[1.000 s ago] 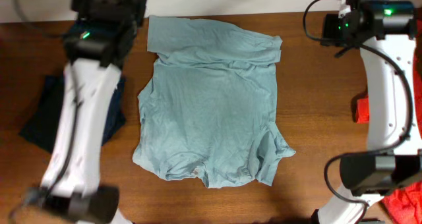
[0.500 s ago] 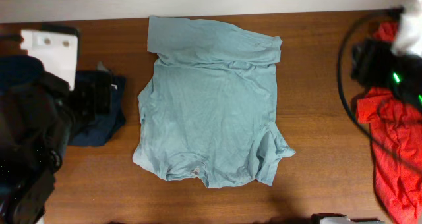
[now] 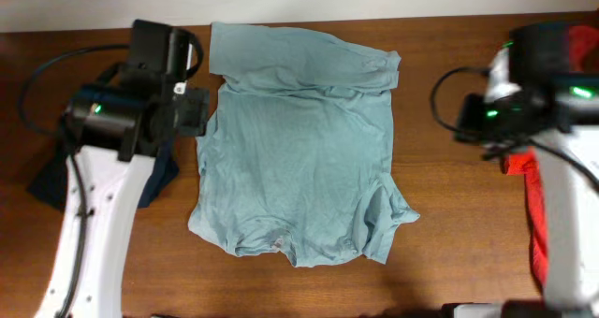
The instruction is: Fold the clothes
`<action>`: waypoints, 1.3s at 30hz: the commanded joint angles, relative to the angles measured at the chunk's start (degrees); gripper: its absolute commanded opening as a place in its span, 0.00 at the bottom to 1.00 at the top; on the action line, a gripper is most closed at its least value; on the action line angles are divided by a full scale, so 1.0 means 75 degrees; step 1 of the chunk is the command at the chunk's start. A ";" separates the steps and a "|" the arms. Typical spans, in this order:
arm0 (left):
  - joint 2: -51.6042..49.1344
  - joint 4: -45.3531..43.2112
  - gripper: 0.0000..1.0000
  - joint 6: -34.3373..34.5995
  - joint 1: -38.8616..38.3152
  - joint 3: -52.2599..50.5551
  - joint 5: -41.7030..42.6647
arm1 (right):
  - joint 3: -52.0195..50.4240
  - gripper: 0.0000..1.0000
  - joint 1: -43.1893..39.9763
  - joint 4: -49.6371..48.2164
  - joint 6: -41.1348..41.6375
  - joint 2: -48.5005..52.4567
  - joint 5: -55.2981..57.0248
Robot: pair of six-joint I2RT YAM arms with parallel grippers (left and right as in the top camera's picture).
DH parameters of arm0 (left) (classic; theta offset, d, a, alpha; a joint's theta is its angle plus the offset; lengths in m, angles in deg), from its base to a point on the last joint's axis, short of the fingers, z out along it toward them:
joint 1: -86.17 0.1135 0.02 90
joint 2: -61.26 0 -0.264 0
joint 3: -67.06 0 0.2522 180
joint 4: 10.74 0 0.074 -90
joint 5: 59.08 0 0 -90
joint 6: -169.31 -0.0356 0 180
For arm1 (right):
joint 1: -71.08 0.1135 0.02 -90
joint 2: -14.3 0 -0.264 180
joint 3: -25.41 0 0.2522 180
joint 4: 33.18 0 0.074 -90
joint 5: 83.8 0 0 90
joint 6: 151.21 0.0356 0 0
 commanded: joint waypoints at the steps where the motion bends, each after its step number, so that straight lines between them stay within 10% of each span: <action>1: -0.0108 -0.0073 0.77 0.0160 0.0000 0.0026 0.0026 | -0.1816 0.50 0.0038 -0.0592 0.0067 0.0393 -0.0393; 19: -0.0093 -0.0283 0.78 0.0157 0.0000 0.0026 0.0026 | -0.6744 0.61 0.0038 -0.4351 0.0067 0.0819 -0.2203; 30: -0.0093 -0.0341 0.78 0.0154 0.0000 0.0026 0.0026 | -0.6621 0.04 0.0023 -0.4514 0.0326 0.0816 -0.0769; 39: -0.0093 -0.0358 0.78 0.0157 -0.0003 0.0026 0.0026 | -0.5117 0.04 0.0023 -0.3450 0.2573 0.0816 0.3730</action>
